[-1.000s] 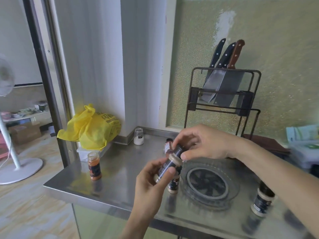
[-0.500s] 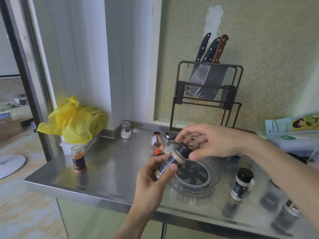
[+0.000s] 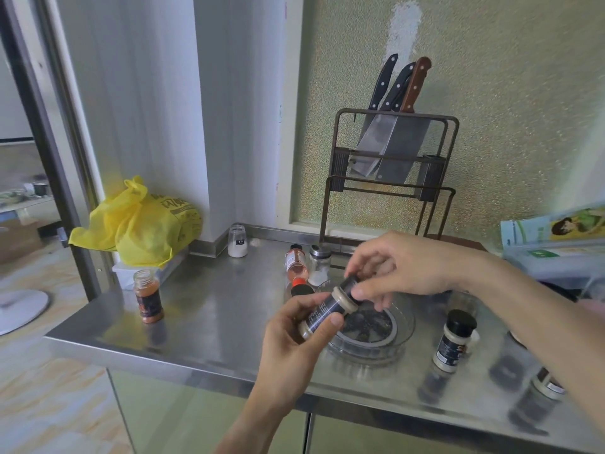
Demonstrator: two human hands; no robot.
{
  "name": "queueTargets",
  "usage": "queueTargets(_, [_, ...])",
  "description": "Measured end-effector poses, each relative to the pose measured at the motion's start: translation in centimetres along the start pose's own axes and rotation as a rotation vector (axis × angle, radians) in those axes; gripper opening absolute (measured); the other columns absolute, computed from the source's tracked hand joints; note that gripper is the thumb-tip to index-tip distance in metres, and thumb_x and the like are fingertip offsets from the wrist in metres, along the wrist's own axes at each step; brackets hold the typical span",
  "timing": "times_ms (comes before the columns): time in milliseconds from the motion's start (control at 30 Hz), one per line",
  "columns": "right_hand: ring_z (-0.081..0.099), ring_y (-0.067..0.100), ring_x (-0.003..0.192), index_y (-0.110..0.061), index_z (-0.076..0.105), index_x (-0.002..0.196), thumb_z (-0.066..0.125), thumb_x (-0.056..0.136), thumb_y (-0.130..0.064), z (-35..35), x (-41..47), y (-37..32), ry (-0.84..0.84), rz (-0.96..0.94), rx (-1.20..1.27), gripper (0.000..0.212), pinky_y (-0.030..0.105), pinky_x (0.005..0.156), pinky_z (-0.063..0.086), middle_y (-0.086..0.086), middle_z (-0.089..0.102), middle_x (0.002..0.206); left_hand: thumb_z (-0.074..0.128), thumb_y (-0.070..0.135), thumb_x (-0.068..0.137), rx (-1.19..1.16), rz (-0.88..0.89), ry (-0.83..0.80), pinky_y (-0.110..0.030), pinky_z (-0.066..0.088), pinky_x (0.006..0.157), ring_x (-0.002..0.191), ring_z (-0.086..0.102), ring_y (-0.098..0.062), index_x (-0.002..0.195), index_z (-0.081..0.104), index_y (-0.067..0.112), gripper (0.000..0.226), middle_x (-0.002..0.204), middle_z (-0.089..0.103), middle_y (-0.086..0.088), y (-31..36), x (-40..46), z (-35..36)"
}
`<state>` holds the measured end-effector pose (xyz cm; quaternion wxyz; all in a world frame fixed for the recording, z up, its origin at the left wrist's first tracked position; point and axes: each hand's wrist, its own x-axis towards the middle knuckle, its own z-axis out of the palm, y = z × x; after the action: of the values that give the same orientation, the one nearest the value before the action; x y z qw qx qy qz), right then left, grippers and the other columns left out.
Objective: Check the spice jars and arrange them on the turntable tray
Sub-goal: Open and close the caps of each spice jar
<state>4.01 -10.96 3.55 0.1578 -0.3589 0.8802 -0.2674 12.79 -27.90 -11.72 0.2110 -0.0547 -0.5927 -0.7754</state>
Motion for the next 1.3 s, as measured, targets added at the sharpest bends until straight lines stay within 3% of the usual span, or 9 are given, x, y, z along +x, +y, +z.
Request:
queueTargets(67, [0.080,0.017,0.080,-0.023,0.075,0.107,0.074,0.081,-0.058,0.0,-0.2,-0.1,-0.011,0.027,-0.044,0.043,0.033,0.083,0.063,-0.002,0.081,0.093,0.084,0.026,0.077,0.006,-0.006,-0.003,-0.034,0.057,0.090,0.102,0.073,-0.035,0.103,0.077,0.028,0.028,0.103,0.080,-0.006,-0.1,-0.1,0.0])
queueTargets(200, [0.079,0.022,0.084,-0.026,0.070,0.114,0.084,0.084,-0.031,0.0,-0.5,0.3,0.000,0.003,0.019,0.033,0.034,0.083,0.063,-0.001,0.078,0.104,0.084,0.020,0.078,-0.005,-0.008,-0.010,-0.026,0.056,0.085,0.097,0.074,-0.021,0.103,0.077,0.026,0.026,0.102,0.080,-0.005,-0.4,-0.3,0.2])
queueTargets(300, [0.080,0.017,0.082,-0.022,0.075,0.108,0.076,0.085,-0.051,-0.1,-0.9,0.5,0.006,0.038,-0.022,0.037,0.030,0.082,0.063,-0.001,0.080,0.097,0.085,0.015,0.080,0.006,-0.001,-0.025,-0.021,0.055,0.081,0.093,0.072,-0.013,0.105,0.076,0.020,0.027,0.101,0.080,-0.005,-0.6,-0.5,0.4])
queueTargets(433, [0.079,0.022,0.082,-0.025,0.073,0.108,0.085,0.083,-0.028,0.2,-1.3,0.9,0.034,0.021,0.039,0.028,0.032,0.082,0.060,0.000,0.080,0.097,0.083,0.015,0.078,0.012,0.006,-0.016,-0.019,0.054,0.079,0.091,0.072,-0.012,0.107,0.075,0.014,0.030,0.100,0.080,-0.005,-1.0,-0.5,0.7])
queueTargets(533, [0.079,0.018,0.075,-0.022,0.078,0.094,0.080,0.083,-0.048,0.8,-1.1,1.1,0.092,0.051,-0.004,0.028,0.028,0.079,0.060,-0.003,0.081,0.084,0.082,0.012,0.078,0.037,0.018,-0.037,-0.018,0.054,0.079,0.090,0.072,-0.010,0.109,0.072,0.009,0.032,0.100,0.080,-0.003,-1.2,-0.8,1.2])
queueTargets(667, [0.075,0.012,0.070,-0.021,0.074,0.104,0.091,0.078,-0.026,1.5,-1.1,1.1,0.059,0.007,0.093,0.032,0.024,0.072,0.058,0.000,0.081,0.091,0.083,0.015,0.078,-0.004,0.028,-0.001,-0.019,0.054,0.077,0.086,0.072,-0.009,0.108,0.073,0.009,0.032,0.097,0.080,-0.003,-1.2,-0.9,1.2])
queueTargets(867, [0.075,0.004,0.078,-0.029,0.071,0.115,0.090,0.078,-0.028,3.7,0.6,-0.5,0.021,-0.027,-0.088,0.042,0.026,0.079,0.061,-0.007,0.079,0.100,0.091,0.030,0.068,0.317,0.079,0.111,-0.018,0.054,0.078,0.085,0.069,-0.010,0.096,0.072,0.029,0.033,0.095,0.078,0.008,-1.5,-1.7,-1.8])
queueTargets(1033, [0.073,0.007,0.096,-0.028,0.068,0.125,0.078,0.089,-0.033,4.2,3.8,-3.2,0.185,-0.065,-0.197,0.037,0.024,0.085,0.057,-0.010,0.073,0.116,0.094,0.029,0.069,0.455,0.012,0.345,-0.048,0.062,0.077,0.079,0.073,-0.023,0.100,0.069,0.034,0.040,0.091,0.079,0.006,-2.1,0.8,-6.8])
queueTargets(1300, [0.068,0.021,0.113,-0.016,0.069,0.128,0.060,0.098,-0.010,3.1,12.7,-2.8,0.313,0.080,-0.444,0.031,0.032,0.100,0.052,0.003,0.073,0.125,0.085,0.029,0.072,0.743,-0.088,0.353,-0.037,0.061,0.083,0.089,0.070,0.005,0.094,0.067,0.041,0.031,0.086,0.074,0.028,-4.4,4.8,-10.3])
